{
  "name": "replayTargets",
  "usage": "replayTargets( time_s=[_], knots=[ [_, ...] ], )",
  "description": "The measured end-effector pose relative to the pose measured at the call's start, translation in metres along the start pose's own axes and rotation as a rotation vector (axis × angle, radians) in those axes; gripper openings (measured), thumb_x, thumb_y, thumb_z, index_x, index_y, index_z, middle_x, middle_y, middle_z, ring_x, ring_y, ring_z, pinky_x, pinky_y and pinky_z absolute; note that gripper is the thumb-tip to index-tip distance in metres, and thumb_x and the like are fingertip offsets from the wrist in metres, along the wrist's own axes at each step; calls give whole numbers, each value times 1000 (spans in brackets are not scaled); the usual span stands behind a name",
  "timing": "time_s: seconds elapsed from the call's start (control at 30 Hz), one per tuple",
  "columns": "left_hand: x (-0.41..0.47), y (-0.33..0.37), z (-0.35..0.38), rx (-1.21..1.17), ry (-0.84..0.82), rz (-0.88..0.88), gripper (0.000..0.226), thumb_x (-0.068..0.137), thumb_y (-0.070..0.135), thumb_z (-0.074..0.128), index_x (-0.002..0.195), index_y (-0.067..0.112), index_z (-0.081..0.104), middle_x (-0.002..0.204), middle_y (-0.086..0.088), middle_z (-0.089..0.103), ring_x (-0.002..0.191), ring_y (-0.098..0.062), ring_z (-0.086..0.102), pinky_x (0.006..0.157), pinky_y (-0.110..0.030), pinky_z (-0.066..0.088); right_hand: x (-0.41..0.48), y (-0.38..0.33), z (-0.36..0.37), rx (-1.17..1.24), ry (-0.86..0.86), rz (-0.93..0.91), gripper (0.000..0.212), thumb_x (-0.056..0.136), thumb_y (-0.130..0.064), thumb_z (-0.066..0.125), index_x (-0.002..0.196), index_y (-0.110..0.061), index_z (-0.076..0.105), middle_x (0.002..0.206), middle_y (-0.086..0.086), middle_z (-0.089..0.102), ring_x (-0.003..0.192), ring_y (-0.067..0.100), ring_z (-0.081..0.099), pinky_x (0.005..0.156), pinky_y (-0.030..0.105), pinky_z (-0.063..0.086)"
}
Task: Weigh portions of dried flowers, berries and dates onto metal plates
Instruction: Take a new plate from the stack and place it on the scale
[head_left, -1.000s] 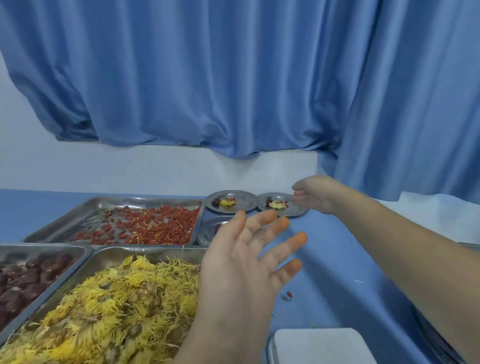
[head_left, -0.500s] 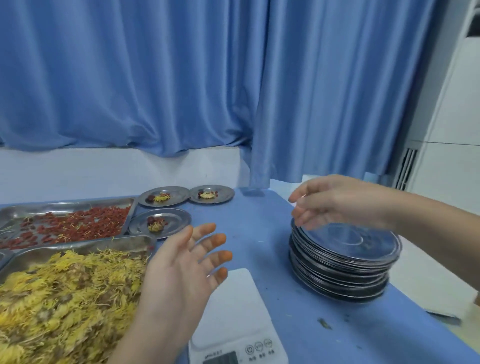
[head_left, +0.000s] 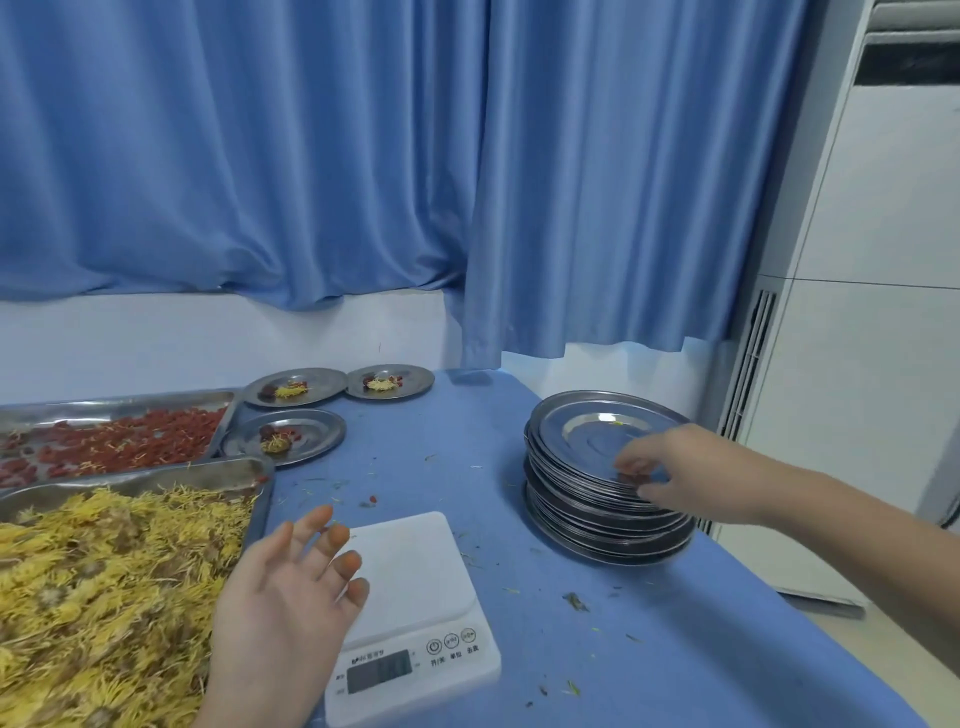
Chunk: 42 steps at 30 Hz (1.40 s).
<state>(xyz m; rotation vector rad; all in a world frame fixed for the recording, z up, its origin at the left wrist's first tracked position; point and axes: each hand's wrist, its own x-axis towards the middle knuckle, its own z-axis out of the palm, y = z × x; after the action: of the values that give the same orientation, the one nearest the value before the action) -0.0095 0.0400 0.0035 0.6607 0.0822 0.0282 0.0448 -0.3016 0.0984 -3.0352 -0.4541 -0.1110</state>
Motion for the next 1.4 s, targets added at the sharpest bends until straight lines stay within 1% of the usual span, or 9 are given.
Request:
replayTargets(
  time_s=[0.17, 0.33, 0.47, 0.57, 0.67, 0.8, 1.03, 1.23, 1.4],
  knots=[
    [-5, -4, 0, 47, -56, 11, 36, 84, 37, 50, 75, 17, 79, 76, -5, 63, 57, -19, 60, 50, -28, 49, -1, -4, 5, -79, 42, -23, 25, 84, -15, 52, 105, -25, 62, 89, -19, 58, 85, 10, 53, 82, 26, 47],
    [-4, -5, -1, 73, -74, 16, 32, 72, 38, 56, 78, 15, 78, 76, -6, 63, 58, -19, 59, 50, -29, 49, 1, -4, 8, -171, 187, 29, 42, 80, -17, 50, 119, -30, 57, 105, -15, 65, 97, 12, 58, 78, 27, 50],
    [-3, -4, -2, 74, -73, 29, 36, 73, 37, 56, 96, 12, 67, 76, -5, 62, 57, -19, 59, 49, -28, 48, -1, 1, 13, -235, 382, 38, 20, 84, -15, 52, 96, -25, 64, 90, -10, 64, 97, 17, 55, 66, 27, 40],
    [-3, -4, -4, 76, -66, 52, 31, 83, 35, 52, 99, 12, 64, 77, -5, 62, 59, -18, 58, 50, -27, 47, -8, -3, 12, -336, 545, -25, 7, 79, -8, 64, 78, -14, 68, 75, -1, 64, 80, 27, 58, 55, 30, 42],
    [-3, -5, -5, 75, 1, 109, 27, 93, 32, 45, 99, 13, 63, 78, -4, 61, 64, -18, 53, 57, -29, 42, -17, -14, 11, -324, 732, -124, 13, 68, -2, 75, 65, -9, 65, 61, 3, 58, 63, 30, 55, 43, 32, 42],
    [-3, -5, -4, 45, 123, 230, 26, 95, 30, 42, 96, 14, 63, 70, 1, 63, 64, -16, 49, 64, -31, 34, -29, -42, 19, -269, 886, -266, 14, 71, -4, 75, 65, -11, 64, 63, 0, 57, 62, 29, 53, 45, 29, 40],
    [-4, 9, -9, -28, 259, 417, 26, 94, 29, 40, 93, 16, 63, 80, 0, 57, 66, -16, 47, 61, -30, 33, -35, -109, 65, -150, 886, -534, 11, 71, -3, 66, 67, -14, 65, 64, -3, 54, 60, 22, 45, 44, 30, 38],
    [-5, 18, -18, -66, 320, 470, 28, 93, 33, 40, 98, 16, 62, 81, 0, 57, 67, -15, 47, 58, -30, 34, -14, -139, 108, -124, 851, -549, 20, 58, 1, 73, 61, -15, 62, 61, -4, 55, 56, 21, 51, 41, 30, 40],
    [-4, 13, -19, -1, 279, 473, 29, 93, 33, 41, 98, 15, 62, 82, -1, 56, 67, -16, 46, 60, -30, 34, -4, -149, 123, -120, 771, -518, 28, 45, 0, 78, 58, -19, 61, 60, -7, 55, 55, 19, 54, 39, 26, 39]
  ],
)
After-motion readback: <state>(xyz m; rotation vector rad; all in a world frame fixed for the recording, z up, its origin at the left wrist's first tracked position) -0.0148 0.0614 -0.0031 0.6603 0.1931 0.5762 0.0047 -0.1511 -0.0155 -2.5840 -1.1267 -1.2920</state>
